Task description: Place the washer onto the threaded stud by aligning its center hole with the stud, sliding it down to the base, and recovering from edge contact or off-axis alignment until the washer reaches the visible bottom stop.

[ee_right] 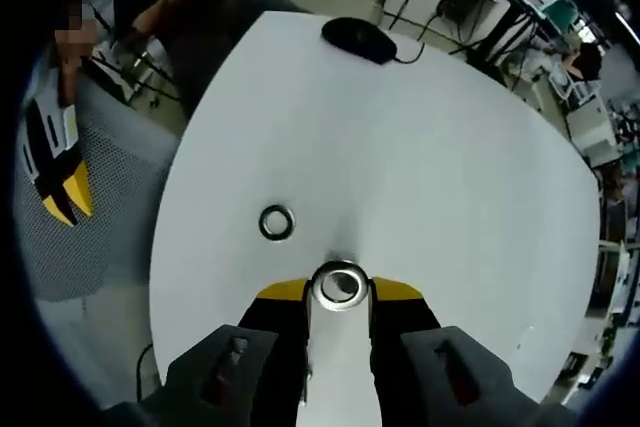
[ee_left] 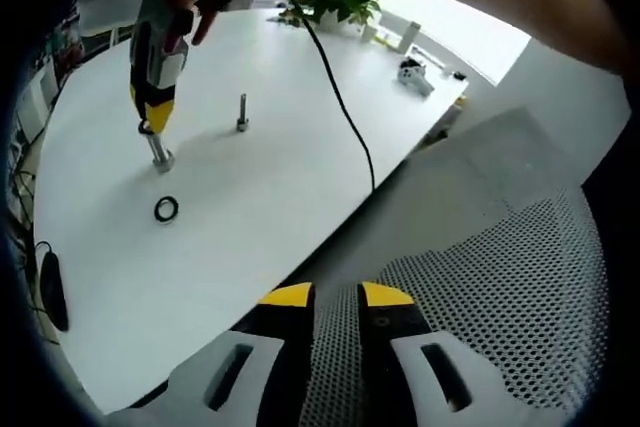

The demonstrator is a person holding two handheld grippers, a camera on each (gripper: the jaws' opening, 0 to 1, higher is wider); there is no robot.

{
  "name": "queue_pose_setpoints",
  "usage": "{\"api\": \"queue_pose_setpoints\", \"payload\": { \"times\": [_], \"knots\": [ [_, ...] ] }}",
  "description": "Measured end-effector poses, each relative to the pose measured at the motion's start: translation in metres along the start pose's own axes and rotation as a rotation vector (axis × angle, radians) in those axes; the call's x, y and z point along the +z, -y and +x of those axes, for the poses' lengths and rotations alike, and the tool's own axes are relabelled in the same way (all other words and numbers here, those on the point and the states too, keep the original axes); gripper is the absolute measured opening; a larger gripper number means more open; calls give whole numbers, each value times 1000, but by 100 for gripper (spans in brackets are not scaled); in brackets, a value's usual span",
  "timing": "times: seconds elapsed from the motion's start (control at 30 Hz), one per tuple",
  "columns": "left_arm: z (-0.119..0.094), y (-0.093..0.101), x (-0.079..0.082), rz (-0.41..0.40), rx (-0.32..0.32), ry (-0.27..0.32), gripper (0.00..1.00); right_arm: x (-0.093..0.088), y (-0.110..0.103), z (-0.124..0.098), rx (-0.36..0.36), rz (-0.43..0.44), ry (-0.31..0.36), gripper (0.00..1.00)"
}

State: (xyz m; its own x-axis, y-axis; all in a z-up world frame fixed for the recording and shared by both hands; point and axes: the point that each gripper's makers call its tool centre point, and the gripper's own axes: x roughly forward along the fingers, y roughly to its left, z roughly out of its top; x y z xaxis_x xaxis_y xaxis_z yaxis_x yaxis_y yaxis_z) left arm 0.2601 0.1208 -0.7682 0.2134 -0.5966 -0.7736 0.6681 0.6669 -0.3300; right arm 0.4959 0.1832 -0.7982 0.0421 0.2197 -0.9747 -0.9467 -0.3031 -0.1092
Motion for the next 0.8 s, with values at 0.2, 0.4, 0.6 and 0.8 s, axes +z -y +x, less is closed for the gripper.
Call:
{"api": "queue_pose_setpoints", "payload": {
  "times": [0.2, 0.4, 0.6, 0.8],
  "knots": [
    [0, 0, 0, 2, -1, -1, 15, 0, 5, 6, 2, -1, -11, 23],
    [1, 1, -1, 2, -7, -8, 14, -1, 4, 14, 21, -6, -23, 23],
    [0, -1, 0, -4, 1, 1, 14, -4, 3, 29, 25, -31, -54, 23],
    [-1, -4, 1, -14, 12, 13, 14, -5, 2, 41, 57, -50, -71, 22]
  ]
}}
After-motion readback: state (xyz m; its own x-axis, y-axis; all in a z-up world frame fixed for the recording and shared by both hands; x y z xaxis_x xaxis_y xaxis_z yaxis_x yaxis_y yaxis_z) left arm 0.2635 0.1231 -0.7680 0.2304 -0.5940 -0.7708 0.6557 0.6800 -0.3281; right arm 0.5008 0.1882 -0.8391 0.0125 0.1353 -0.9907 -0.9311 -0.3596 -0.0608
